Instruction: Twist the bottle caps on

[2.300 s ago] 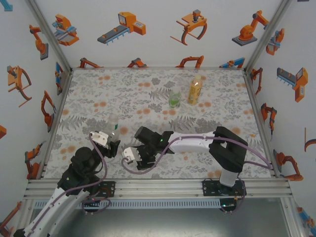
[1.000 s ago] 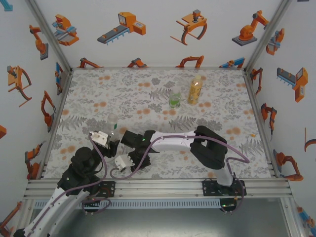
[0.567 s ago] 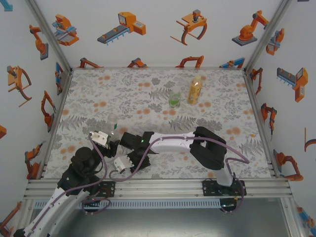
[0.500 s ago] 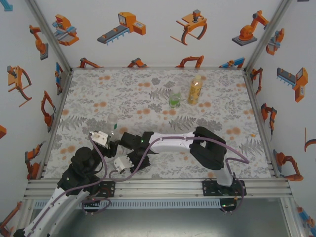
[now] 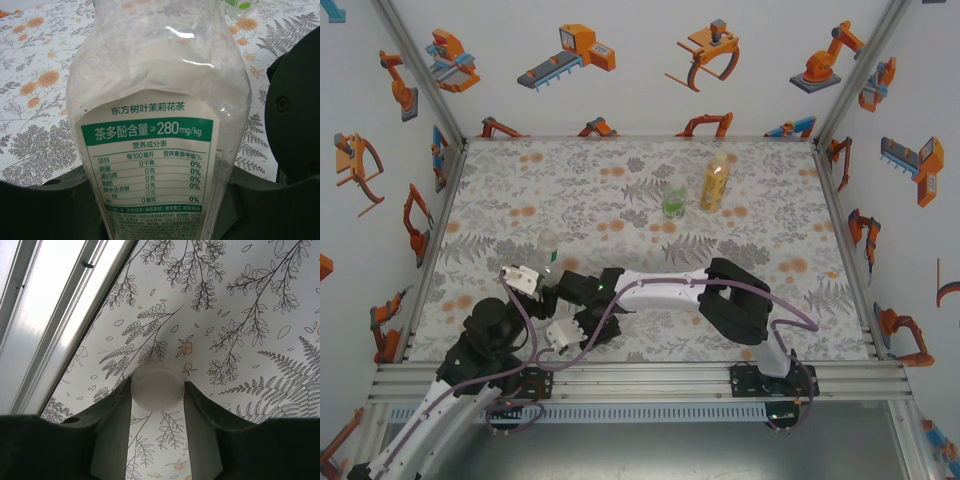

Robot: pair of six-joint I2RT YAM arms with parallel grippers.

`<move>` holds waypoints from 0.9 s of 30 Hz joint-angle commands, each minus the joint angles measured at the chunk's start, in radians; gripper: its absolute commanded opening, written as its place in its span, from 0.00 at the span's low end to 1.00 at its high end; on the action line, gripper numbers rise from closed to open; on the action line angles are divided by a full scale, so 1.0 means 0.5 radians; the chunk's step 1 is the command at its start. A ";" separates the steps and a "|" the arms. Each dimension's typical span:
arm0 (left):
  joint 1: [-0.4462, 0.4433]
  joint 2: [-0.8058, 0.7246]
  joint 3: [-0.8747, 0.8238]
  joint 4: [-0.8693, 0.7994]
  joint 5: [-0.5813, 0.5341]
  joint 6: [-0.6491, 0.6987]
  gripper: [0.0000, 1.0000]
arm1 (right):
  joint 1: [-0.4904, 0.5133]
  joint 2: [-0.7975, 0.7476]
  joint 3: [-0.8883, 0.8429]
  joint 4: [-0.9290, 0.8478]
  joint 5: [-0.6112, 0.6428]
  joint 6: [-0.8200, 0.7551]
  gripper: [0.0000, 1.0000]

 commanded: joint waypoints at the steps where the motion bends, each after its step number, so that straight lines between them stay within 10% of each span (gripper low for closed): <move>1: 0.015 -0.027 0.025 0.029 -0.002 -0.028 0.12 | 0.020 0.064 0.008 -0.096 0.039 -0.021 0.28; 27: 0.008 -0.027 -0.021 0.073 0.903 0.123 0.08 | -0.504 -1.406 -1.222 0.832 -0.172 0.769 0.18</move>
